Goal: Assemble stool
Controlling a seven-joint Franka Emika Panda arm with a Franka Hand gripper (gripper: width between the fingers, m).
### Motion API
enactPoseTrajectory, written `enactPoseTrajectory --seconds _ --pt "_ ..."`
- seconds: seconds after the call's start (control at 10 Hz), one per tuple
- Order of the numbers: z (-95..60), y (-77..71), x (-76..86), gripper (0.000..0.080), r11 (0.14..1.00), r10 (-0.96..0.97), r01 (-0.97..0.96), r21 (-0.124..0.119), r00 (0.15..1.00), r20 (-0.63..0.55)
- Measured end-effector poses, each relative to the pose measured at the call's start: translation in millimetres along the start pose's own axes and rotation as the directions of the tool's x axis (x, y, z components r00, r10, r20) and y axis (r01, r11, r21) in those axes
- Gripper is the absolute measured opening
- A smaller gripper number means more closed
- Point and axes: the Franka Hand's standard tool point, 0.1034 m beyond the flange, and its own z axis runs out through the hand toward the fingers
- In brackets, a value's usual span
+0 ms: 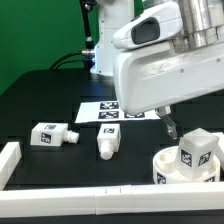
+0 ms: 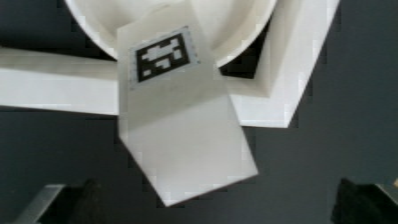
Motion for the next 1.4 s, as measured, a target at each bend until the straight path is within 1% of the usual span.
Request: enactPoseTrajectory --seconds 0.1,0.2,0.3,0.6,0.7,0.8,0.9,1.0,1.1,1.2,1.3,1.4 --pt "7.2 4.4 -7.4 0.0649 0.999 -0.032 0.032 0.003 0.998 0.045" --pt "13.9 9.1 -9.5 0.0649 0.997 -0.075 0.075 -0.005 0.997 0.034" --pt "20.0 11.0 -13.0 0.0649 0.993 -0.114 0.114 -0.03 0.993 0.003" --pt "20.9 11.6 -15.3 0.0649 0.993 -0.118 0.119 -0.028 0.993 0.011" --pt "24.7 9.0 -18.7 0.0649 0.996 -0.082 0.083 -0.024 0.996 0.033" --pt "36.0 0.3 -26.5 0.0649 0.999 -0.016 0.02 -0.029 0.993 0.114" --pt "39.4 -4.3 -21.1 0.0649 0.999 0.024 -0.02 -0.04 0.993 0.113" --pt "38.3 -0.8 -21.2 0.0649 0.999 0.024 -0.02 -0.041 0.993 0.111" --pt "38.7 -0.5 -21.7 0.0649 0.999 0.026 -0.022 -0.041 0.993 0.112" --pt "38.8 -0.4 -21.8 0.0537 0.999 0.026 -0.022 -0.041 0.993 0.112" --pt "38.9 -0.1 -21.9 0.0391 0.999 0.027 -0.022 -0.041 0.993 0.113" --pt "39.0 0.1 -22.0 0.0391 0.999 0.027 -0.023 -0.041 0.993 0.113"
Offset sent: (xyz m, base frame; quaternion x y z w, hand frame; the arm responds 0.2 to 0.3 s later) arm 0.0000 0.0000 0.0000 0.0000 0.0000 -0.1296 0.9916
